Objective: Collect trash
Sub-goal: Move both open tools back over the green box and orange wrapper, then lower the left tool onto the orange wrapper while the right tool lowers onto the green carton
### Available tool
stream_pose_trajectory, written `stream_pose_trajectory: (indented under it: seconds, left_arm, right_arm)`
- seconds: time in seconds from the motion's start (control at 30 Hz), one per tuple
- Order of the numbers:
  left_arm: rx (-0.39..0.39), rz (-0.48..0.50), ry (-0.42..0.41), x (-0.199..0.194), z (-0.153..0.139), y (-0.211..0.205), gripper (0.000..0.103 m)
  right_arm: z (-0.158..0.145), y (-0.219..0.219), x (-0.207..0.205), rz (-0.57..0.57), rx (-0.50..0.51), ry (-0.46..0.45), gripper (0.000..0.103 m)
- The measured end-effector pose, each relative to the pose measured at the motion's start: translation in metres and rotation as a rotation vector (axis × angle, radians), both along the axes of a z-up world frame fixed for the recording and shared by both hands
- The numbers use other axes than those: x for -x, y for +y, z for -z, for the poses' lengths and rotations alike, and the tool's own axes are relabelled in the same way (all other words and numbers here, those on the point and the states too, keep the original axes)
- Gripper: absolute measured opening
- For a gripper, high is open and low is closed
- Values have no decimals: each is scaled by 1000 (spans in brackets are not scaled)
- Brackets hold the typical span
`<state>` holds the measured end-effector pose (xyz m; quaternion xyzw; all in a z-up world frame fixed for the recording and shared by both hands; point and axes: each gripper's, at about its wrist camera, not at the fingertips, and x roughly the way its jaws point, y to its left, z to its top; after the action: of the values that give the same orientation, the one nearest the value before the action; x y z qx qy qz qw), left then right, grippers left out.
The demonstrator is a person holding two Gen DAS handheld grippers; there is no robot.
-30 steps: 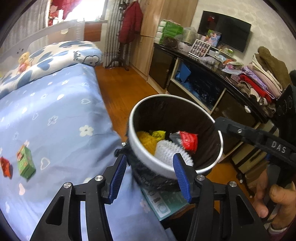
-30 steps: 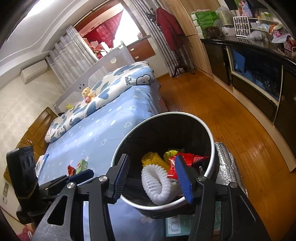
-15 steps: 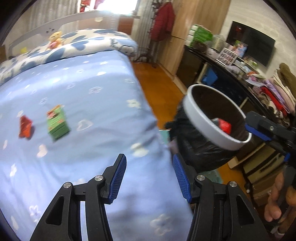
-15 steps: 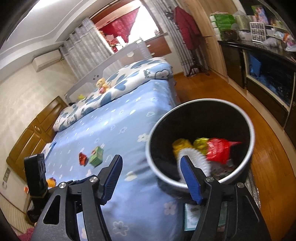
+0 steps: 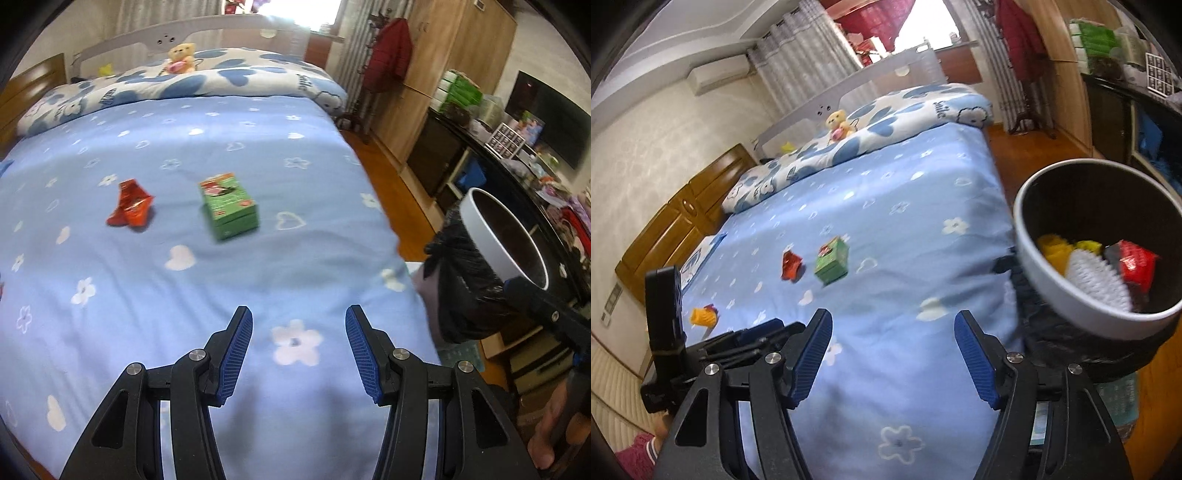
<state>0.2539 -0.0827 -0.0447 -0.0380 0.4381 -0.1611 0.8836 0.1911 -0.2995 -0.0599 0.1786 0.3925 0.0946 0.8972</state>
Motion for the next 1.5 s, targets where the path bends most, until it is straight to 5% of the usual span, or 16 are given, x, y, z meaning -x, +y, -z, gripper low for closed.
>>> stream_pose_trajectory:
  seconds: [0.47,1.5]
  left_arm:
    - [-42,-77,-14,5,-4,35,52]
    - [-87,-225,35,-60,35,111,56]
  right_arm:
    - [22,43,-14,-59,25,37,73]
    - [64,117,-83,-181,101,69,77]
